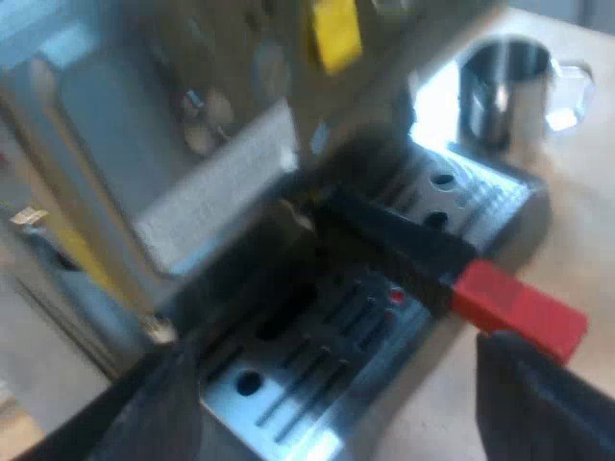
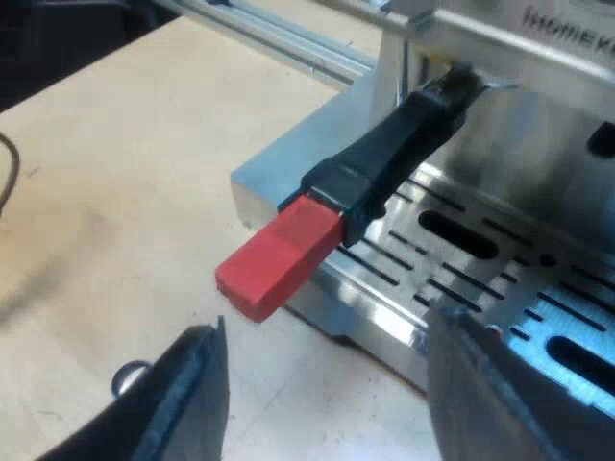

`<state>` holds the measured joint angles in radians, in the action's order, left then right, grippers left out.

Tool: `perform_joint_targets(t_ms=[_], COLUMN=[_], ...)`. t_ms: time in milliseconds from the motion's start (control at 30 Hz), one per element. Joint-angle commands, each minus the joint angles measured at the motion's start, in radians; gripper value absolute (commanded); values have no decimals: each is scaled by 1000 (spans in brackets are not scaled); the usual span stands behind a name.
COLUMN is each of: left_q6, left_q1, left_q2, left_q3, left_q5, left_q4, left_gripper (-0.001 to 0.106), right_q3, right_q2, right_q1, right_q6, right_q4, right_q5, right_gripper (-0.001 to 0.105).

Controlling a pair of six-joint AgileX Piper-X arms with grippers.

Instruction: Put the handle in the coffee machine

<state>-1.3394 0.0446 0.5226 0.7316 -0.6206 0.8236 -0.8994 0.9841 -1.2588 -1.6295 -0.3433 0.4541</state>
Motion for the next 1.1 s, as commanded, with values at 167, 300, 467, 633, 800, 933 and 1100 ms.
perform_joint_targets(t_ms=[167, 300, 467, 633, 800, 933, 1100], left_q6=[-154, -154, -169, -235, -243, -243, -207], left_q1=[-40, -68, -97, -136, -201, -235, -264], left_q2=[-29, -32, -32, -33, -65, -106, -244], left_q3=[184, 270, 326, 328, 328, 328, 328], left_q5=[33, 44, 83, 87, 93, 93, 93], left_q4=[-15, -63, -64, -49, 3, 13, 119], left_gripper=[63, 63, 63, 63, 63, 63, 63], right_q3=[-167, -248, -249, -249, -246, -244, -223], right_q2=[-11, -73, -173, -246, -315, -361, -456], right_q1=[160, 306, 493, 708, 933, 1019, 1050], right_q6=[-4, -4, -4, 3, 3, 3, -34], right_q4=[-197, -285, -328, -445, -603, -669, -683], right_q5=[-75, -75, -152, -229, -306, -325, -325], right_gripper=[50, 50, 50, 50, 50, 50, 50])
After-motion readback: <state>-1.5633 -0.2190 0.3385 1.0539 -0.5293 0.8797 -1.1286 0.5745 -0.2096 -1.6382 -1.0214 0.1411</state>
